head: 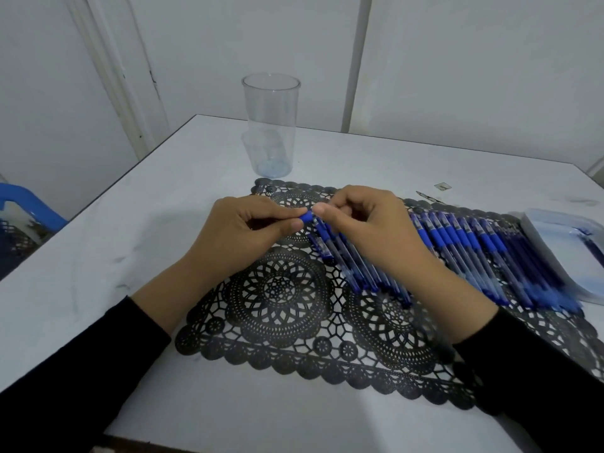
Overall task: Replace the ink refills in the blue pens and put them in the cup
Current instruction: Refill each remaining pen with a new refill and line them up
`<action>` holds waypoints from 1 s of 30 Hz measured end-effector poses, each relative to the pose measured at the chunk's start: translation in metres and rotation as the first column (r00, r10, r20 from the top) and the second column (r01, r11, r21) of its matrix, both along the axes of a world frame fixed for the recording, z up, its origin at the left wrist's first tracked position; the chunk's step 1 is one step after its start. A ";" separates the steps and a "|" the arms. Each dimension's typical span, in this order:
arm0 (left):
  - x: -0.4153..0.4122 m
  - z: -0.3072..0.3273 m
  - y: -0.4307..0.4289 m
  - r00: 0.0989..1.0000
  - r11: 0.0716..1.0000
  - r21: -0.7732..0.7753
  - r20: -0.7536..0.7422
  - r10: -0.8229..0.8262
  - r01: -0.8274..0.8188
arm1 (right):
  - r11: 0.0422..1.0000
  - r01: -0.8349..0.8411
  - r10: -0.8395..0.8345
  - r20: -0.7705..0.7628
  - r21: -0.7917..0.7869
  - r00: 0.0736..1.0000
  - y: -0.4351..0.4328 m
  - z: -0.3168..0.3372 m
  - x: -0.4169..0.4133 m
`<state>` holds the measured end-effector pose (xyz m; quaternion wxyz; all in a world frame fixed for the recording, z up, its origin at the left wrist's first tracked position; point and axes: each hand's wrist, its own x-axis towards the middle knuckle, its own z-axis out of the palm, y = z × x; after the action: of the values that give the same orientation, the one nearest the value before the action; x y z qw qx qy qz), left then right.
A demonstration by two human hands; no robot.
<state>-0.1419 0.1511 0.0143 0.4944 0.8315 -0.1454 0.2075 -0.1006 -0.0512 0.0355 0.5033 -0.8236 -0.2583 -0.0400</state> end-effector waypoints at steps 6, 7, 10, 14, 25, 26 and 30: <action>-0.001 0.004 -0.003 0.999 0.997 -0.065 -0.036 -0.034 0.032 | 0.993 -0.107 0.108 -0.030 0.039 0.994 -0.007 0.001 0.003; -0.001 0.004 -0.003 0.999 0.997 -0.069 -0.038 -0.031 0.029 | 0.991 -0.121 0.124 -0.037 0.060 0.992 -0.007 0.000 0.003; 0.000 0.003 -0.001 0.999 0.998 -0.067 -0.048 -0.023 0.020 | 0.987 -0.121 0.129 -0.065 0.106 0.990 -0.006 -0.002 0.003; 0.002 0.002 -0.002 0.998 0.999 -0.039 -0.057 -0.014 0.011 | 0.994 -0.112 0.112 -0.011 0.014 0.994 -0.007 -0.004 0.006; 0.006 -0.003 0.001 0.999 1.000 0.008 -0.037 -0.009 0.009 | 0.991 -0.131 0.129 -0.067 -0.025 0.989 -0.007 -0.003 0.008; 0.006 -0.003 0.001 0.999 1.000 0.003 -0.038 -0.008 0.008 | 0.991 -0.128 0.127 -0.062 -0.025 0.990 -0.007 -0.003 0.008; 0.006 -0.003 0.001 0.999 1.000 0.013 -0.031 -0.016 0.016 | 0.986 -0.160 0.158 -0.064 -0.039 0.985 -0.008 -0.005 0.011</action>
<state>-0.1360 0.1519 0.0111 0.4927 0.8367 -0.1458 0.1896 -0.0900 -0.0588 0.0302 0.4943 -0.8121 -0.3086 0.0311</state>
